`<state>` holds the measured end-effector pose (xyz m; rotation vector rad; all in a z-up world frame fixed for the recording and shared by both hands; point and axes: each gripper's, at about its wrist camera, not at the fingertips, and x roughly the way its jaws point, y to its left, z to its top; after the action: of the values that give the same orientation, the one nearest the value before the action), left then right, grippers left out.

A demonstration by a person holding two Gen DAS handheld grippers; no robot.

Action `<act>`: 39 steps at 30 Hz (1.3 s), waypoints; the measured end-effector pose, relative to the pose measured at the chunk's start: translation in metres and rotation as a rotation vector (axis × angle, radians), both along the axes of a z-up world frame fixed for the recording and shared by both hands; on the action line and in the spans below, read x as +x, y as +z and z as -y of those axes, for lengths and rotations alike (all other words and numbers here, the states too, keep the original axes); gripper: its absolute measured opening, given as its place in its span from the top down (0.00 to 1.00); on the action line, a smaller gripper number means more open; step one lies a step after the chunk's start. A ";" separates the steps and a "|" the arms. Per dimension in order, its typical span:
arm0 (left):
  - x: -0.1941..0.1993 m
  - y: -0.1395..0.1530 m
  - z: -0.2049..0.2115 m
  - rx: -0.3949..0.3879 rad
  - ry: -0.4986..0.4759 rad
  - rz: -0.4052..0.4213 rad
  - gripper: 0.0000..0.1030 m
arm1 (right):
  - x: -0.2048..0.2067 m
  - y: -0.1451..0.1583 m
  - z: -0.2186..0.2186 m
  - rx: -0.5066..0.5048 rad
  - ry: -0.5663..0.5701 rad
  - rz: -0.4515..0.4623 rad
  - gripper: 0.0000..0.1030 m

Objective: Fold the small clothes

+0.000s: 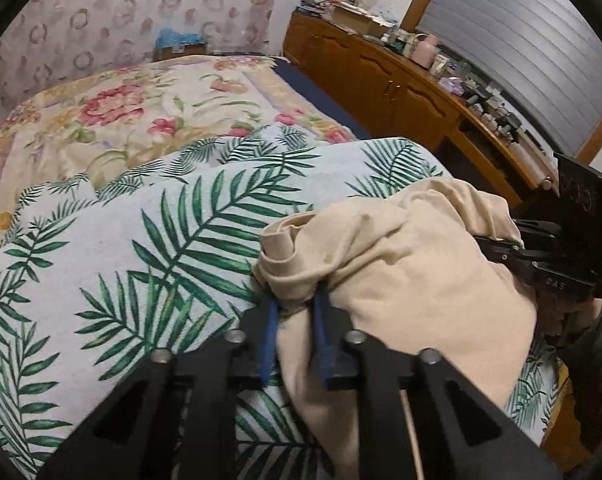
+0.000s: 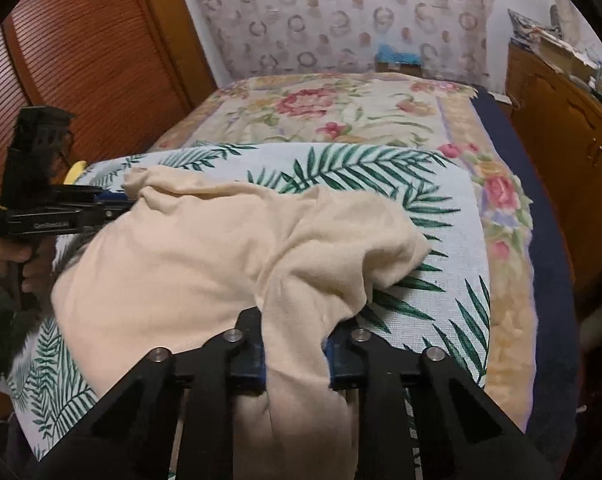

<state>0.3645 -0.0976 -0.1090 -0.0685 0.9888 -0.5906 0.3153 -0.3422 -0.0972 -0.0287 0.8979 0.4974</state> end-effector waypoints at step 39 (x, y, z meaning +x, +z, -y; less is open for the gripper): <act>-0.218 0.033 -0.347 -0.032 0.728 0.302 0.95 | 0.027 0.114 -0.495 -0.172 0.897 0.383 0.88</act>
<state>0.1464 0.2495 -0.0761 -0.3422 0.5969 0.0555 0.3423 0.1528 0.0169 -0.6847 0.5073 1.1978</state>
